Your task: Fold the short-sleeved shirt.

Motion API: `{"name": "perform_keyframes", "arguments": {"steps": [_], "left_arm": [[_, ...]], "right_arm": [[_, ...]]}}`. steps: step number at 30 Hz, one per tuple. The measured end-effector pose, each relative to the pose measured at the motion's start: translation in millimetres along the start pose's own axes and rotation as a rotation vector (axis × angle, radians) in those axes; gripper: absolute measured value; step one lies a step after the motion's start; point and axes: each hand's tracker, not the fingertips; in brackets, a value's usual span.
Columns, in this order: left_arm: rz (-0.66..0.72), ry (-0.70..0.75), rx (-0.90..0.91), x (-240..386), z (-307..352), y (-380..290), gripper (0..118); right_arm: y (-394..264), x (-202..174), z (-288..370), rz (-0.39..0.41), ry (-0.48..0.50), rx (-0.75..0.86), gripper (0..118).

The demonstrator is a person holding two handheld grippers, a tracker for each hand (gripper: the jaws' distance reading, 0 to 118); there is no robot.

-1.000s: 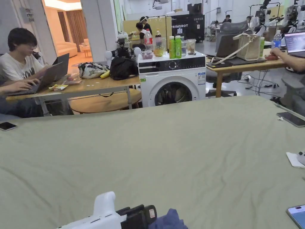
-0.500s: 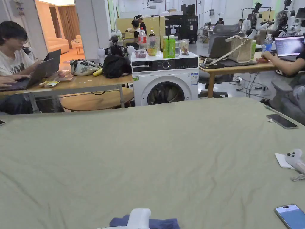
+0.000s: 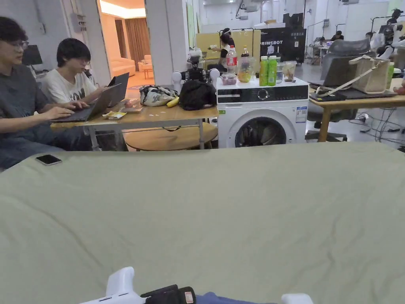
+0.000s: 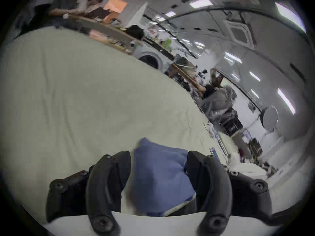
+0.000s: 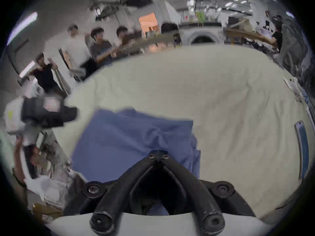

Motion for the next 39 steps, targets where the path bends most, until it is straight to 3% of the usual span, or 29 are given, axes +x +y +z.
{"name": "perform_keyframes", "arguments": {"steps": [1,3,5,6,10,11,12,15,17,22,24,27,30,33,35,39], "left_arm": [[0.03,0.009,-0.01,-9.5,0.3,-0.7,69],[0.038,-0.005,-0.025,-19.2,-1.0,-1.3,69],[0.059,-0.032,-0.044,-21.8,-10.3,-2.6,69],[0.073,-0.061,-0.066,-22.3,-17.9,-3.0,69],[0.084,-0.095,-0.13,-19.6,-51.9,-8.1,67],[0.063,-0.041,-0.151,-18.1,-59.9,-11.0,44],[0.062,-0.015,-0.18,-18.3,-67.9,-13.9,37],[0.141,-0.102,-0.213,-24.1,-80.7,-29.3,36],[0.103,-0.043,-0.156,-22.5,-77.0,-37.5,35],[0.142,-0.101,-0.136,-23.1,-56.8,-29.9,35],[0.134,-0.103,-0.078,-20.2,-37.0,-24.4,35],[0.142,-0.051,0.003,-36.6,9.1,-1.2,35],[0.16,0.049,0.129,-75.2,69.2,25.1,35],[0.22,0.198,0.237,-138.9,130.8,52.3,35],[0.267,0.296,0.254,-180.9,166.2,67.2,35],[0.302,0.336,0.296,-249.8,208.5,90.8,41]], "right_arm": [[-6.5,5.0,-10.7,-0.004,0.02,-0.016,0],[-14.7,16.4,2.6,-0.077,0.094,0.129,0],[-19.2,25.6,3.8,-0.186,0.133,0.099,0],[-18.6,27.3,2.6,-0.193,0.14,0.1,0],[-11.6,23.1,2.5,-0.15,0.123,0.079,0],[-11.8,21.4,2.7,-0.134,0.115,0.079,0],[-12.9,19.9,1.3,-0.124,0.108,0.083,0],[-18.7,16.8,1.2,-0.109,0.093,0.109,0],[-22.6,15.1,1.3,-0.1,0.085,0.127,0],[-10.1,-1.6,13.5,-0.041,0.04,0.104,0],[-1.0,-20.3,26.1,0.007,0.049,0.167,0],[26.3,-58.7,32.3,0.015,0.215,0.256,0],[63.6,-113.4,11.0,0.114,0.305,0.247,0],[98.6,-179.9,-32.0,0.266,0.316,0.278,0],[118.0,-216.3,-60.5,0.298,0.306,0.306,0],[148.3,-265.2,-116.2,0.323,0.325,0.295,0]]}}
